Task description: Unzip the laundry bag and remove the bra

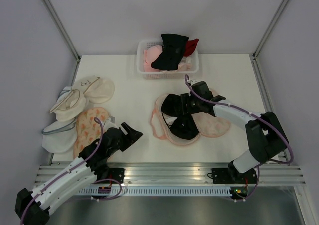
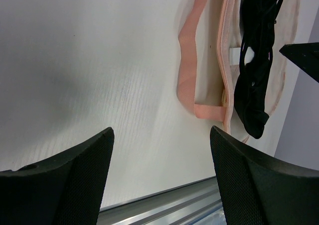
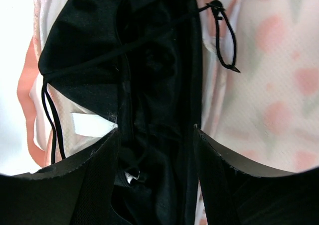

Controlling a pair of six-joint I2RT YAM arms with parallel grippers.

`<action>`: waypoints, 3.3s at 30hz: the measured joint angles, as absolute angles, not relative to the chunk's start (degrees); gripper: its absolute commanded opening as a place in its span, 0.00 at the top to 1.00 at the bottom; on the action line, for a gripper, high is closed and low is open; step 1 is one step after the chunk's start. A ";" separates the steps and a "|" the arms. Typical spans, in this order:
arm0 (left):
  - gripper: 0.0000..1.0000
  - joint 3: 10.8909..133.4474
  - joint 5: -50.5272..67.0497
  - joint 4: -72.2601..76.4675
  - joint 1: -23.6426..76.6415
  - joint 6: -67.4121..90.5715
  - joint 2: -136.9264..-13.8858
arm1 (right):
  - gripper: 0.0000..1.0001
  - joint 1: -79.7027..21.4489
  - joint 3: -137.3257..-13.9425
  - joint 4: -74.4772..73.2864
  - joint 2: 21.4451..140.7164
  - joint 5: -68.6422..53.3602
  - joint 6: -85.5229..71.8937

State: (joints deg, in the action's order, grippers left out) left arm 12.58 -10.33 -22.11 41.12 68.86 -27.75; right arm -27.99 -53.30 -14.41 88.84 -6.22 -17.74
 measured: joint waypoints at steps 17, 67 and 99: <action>0.18 12.56 -10.33 -21.91 41.12 68.84 -27.07 | 1.00 -34.68 -55.77 -10.57 98.61 -4.89 -17.47; 0.19 11.38 -7.79 -20.64 41.12 68.86 -21.39 | 0.95 -30.74 -128.29 -8.23 146.02 3.25 -22.11; 0.16 10.87 -6.98 -21.34 41.12 68.84 -20.95 | 0.15 -27.09 -68.31 -28.71 87.20 35.35 -28.25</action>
State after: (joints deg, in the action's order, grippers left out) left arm 10.87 -6.98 -21.34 41.12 68.84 -20.95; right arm -27.09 -68.31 -28.71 87.20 35.35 -28.25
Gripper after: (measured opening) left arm 0.841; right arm 0.848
